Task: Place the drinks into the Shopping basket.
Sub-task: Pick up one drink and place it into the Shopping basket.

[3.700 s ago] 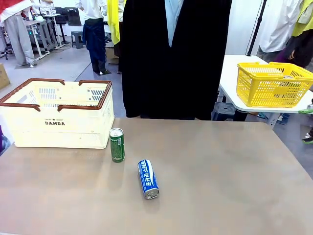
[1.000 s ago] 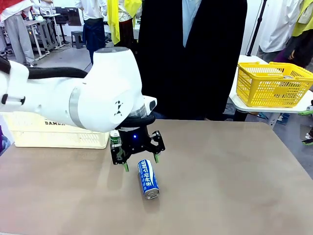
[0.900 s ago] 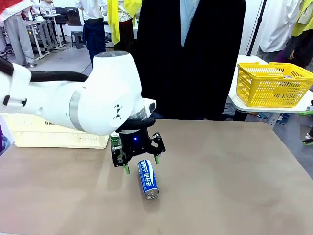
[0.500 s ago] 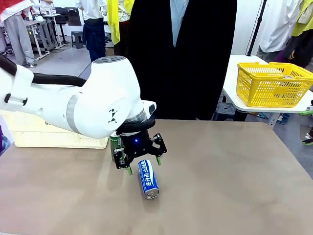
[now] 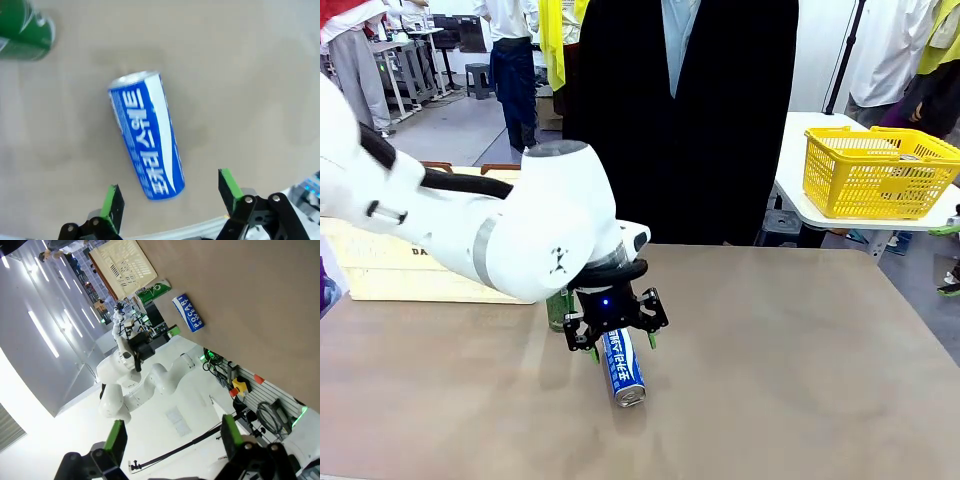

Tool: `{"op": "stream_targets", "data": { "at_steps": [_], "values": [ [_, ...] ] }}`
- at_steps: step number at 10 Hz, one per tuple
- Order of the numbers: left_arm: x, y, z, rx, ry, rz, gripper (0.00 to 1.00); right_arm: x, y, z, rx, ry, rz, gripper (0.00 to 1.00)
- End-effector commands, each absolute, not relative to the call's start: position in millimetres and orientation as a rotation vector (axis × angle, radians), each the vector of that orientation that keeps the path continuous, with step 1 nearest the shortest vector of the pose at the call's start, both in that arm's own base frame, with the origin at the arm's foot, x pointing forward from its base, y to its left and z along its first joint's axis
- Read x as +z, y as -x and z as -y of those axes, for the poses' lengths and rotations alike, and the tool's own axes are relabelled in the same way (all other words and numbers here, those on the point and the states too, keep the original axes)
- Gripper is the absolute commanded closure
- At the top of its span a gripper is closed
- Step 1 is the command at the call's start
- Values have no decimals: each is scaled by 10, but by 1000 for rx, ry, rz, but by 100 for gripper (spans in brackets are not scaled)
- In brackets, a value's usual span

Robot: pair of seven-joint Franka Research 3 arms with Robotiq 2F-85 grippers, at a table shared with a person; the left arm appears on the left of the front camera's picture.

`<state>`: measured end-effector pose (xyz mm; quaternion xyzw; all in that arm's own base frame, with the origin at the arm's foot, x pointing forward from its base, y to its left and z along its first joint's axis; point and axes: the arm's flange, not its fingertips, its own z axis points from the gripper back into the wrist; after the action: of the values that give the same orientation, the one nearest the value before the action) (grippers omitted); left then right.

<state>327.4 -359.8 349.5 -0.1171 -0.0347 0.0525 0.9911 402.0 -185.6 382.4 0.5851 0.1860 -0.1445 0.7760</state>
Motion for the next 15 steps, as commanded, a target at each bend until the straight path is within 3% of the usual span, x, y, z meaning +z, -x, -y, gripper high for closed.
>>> {"op": "stream_targets", "data": {
  "at_steps": [1, 8, 9, 10, 15],
  "values": [
    [3264, -3471, 3705, 90, 197, 150, 0, 3849, -4001, 1822, -326, -1257, -399, 0],
    [2784, -3574, 3896, 92, 97, 110, 0, 3849, -4001, 1822, -326, -1257, -399, 0],
    [2781, -3572, 3897, 88, 87, 119, 57, 3849, -4001, 1822, -326, -1257, -399, 0],
    [2780, -3566, 3895, 84, 85, 122, 100, 3849, -4001, 1822, -326, -1257, -399, 0],
    [2793, -3555, 3858, 82, 82, 131, 100, 3849, -4001, 1822, -326, -1257, -399, 0]
  ]
}}
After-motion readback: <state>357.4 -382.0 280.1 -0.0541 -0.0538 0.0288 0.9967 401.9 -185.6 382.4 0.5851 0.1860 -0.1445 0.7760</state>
